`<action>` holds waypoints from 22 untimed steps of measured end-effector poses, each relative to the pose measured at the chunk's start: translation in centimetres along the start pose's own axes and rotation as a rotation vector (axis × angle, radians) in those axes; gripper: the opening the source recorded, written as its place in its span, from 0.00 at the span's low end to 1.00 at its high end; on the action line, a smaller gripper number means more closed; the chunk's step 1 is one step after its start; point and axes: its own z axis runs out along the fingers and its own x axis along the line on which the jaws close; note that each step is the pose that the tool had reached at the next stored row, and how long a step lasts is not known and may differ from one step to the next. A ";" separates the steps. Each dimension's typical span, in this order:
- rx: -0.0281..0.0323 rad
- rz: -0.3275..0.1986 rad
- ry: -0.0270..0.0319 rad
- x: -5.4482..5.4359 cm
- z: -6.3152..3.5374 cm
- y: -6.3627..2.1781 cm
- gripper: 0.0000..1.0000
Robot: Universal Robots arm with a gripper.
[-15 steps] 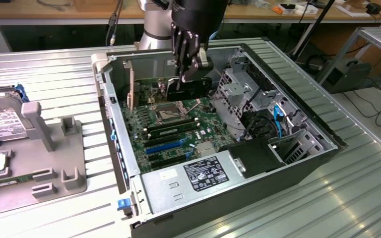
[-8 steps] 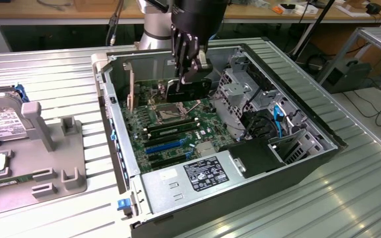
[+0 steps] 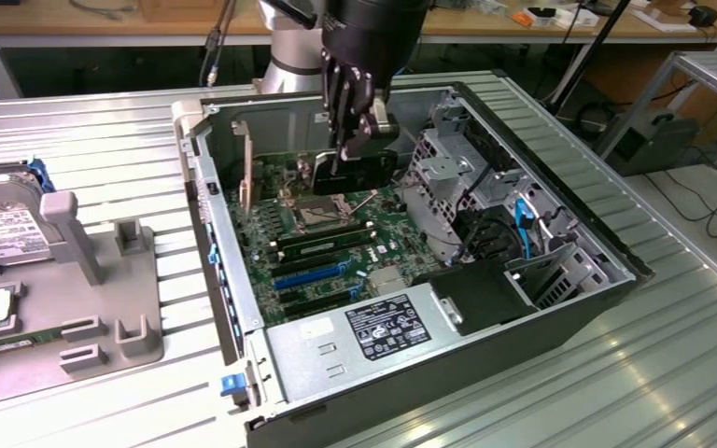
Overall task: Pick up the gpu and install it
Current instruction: 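Insert the gpu into the slot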
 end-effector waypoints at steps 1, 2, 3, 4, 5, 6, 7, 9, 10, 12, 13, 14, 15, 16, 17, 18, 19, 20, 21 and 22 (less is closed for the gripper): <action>0.0000 0.000 -0.0001 0.0 0.04 0.00 0.27; 0.0000 0.000 0.0000 0.0 0.11 0.00 0.27; 0.0000 0.000 0.0000 0.0 0.15 0.00 0.27; 0.0000 0.000 0.0000 0.0 0.18 -0.01 0.27; 0.0000 0.000 0.0000 0.0 0.21 0.00 0.27; 0.0000 0.000 0.0000 0.0 0.27 0.00 0.27; 0.0000 0.000 0.0000 0.0 0.37 -0.01 0.27; 0.0000 0.000 0.0000 0.0 0.45 -0.01 0.27; 0.0000 0.000 0.0000 0.0 0.48 -0.01 0.27; 0.0000 0.000 -0.0001 0.0 0.58 -0.01 0.27; 0.0000 0.000 -0.0001 0.0 0.62 -0.01 0.27; 0.0000 0.000 -0.0001 0.0 0.65 -0.02 0.27; 0.0000 0.000 0.0000 0.0 0.70 -0.02 0.27; 0.0000 0.000 0.0000 0.0 0.76 -0.02 0.27; 0.0000 0.000 0.0000 0.0 0.80 -0.02 0.27; 0.0000 0.000 0.0000 0.0 0.85 -0.02 0.27; 0.0000 0.000 -0.0001 0.0 0.88 -0.02 0.27; 0.0000 0.000 0.0000 0.0 0.90 -0.02 0.27; 0.0000 0.000 -0.0001 0.0 0.93 -0.02 0.27; 0.0000 0.000 0.0000 0.0 0.96 -0.02 0.27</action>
